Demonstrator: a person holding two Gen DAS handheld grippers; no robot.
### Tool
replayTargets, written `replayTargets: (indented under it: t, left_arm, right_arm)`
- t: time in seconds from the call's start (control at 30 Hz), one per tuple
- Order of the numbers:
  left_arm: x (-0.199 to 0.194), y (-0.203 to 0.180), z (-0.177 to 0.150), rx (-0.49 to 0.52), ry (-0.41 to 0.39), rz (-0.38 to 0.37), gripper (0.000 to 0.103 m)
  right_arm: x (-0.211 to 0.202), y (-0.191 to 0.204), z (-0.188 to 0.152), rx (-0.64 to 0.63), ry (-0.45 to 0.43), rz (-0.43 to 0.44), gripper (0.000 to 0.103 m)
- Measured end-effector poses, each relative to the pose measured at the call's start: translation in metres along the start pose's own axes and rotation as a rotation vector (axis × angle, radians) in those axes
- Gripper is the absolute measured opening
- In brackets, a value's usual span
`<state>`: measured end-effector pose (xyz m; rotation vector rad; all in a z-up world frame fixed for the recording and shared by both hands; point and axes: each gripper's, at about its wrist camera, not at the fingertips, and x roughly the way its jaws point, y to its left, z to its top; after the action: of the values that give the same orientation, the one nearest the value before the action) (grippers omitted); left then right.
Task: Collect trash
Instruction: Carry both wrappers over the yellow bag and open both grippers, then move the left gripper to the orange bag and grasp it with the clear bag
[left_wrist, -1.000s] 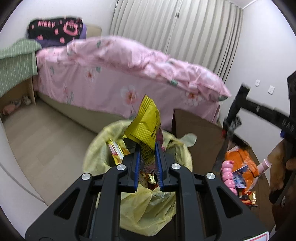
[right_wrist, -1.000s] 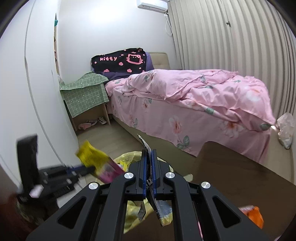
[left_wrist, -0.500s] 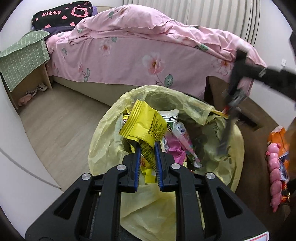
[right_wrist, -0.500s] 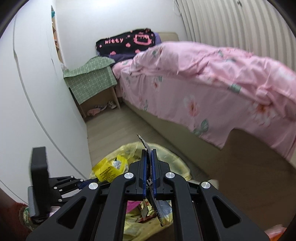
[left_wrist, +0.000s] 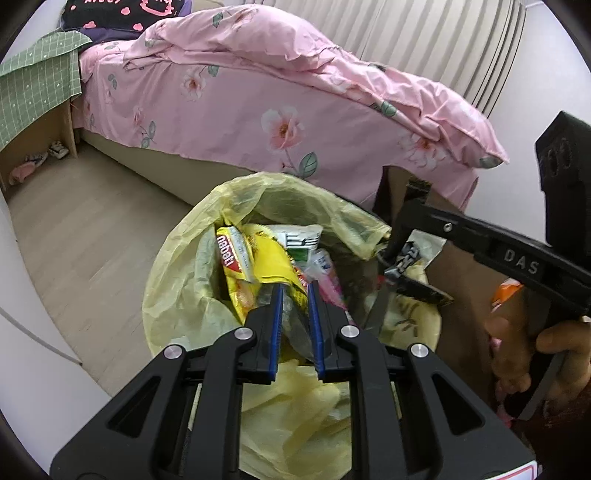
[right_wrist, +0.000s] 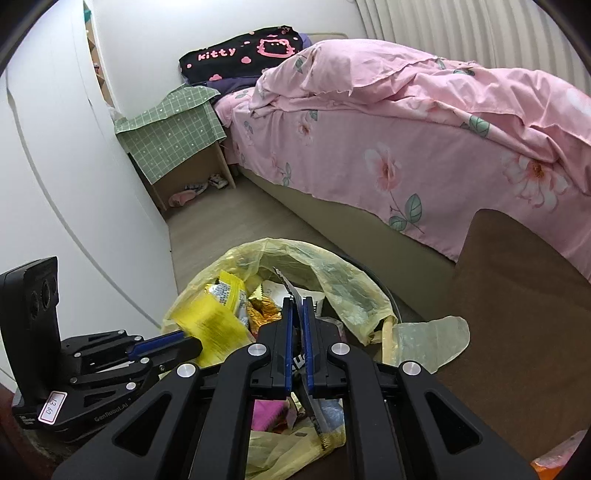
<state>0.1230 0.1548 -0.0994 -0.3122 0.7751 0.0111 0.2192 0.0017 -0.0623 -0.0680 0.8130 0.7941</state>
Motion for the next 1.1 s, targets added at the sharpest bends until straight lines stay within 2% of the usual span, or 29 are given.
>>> replayTargets:
  t: [0.1, 0.17, 0.3, 0.37, 0.4, 0.43, 0.67, 0.8, 0.9, 1.1]
  left_arm:
    - [-0.006, 0.0, 0.001, -0.008, -0.015, -0.015, 0.023]
    - [-0.01, 0.001, 0.002, -0.022, -0.028, -0.023, 0.033]
    - [-0.024, 0.008, 0.005, -0.072, -0.076, -0.027, 0.04]
    - [-0.033, 0.009, 0.006, -0.084, -0.1, -0.016, 0.045]
    - [-0.037, 0.01, 0.007, -0.086, -0.11, -0.012, 0.045]
    - [-0.04, 0.009, 0.007, -0.087, -0.12, -0.009, 0.047]
    - [-0.072, 0.0, 0.012, -0.08, -0.187, -0.003, 0.056]
    - [-0.078, -0.019, 0.008, -0.037, -0.176, -0.035, 0.062]
    - [-0.079, -0.041, 0.004, 0.009, -0.162, -0.076, 0.063]
    - [-0.077, -0.1, -0.013, 0.139, -0.113, -0.194, 0.069]
  right_arm:
    - [-0.004, 0.0, -0.001, 0.005, -0.007, -0.003, 0.007]
    - [-0.005, -0.001, -0.002, 0.016, -0.006, 0.004, 0.007]
    - [-0.006, 0.002, -0.004, 0.013, 0.006, 0.008, 0.009]
    - [-0.007, 0.004, -0.006, 0.013, 0.01, 0.011, 0.027]
    - [-0.01, 0.004, -0.007, 0.016, 0.003, 0.021, 0.045]
    - [-0.013, 0.004, -0.008, 0.02, -0.008, 0.028, 0.047]
    - [-0.054, -0.003, -0.02, 0.058, -0.056, -0.002, 0.047]
    - [-0.102, -0.012, -0.046, 0.063, -0.112, -0.075, 0.047]
    - [-0.142, -0.02, -0.077, 0.074, -0.145, -0.135, 0.048]
    - [-0.213, -0.052, -0.147, 0.163, -0.209, -0.253, 0.058]
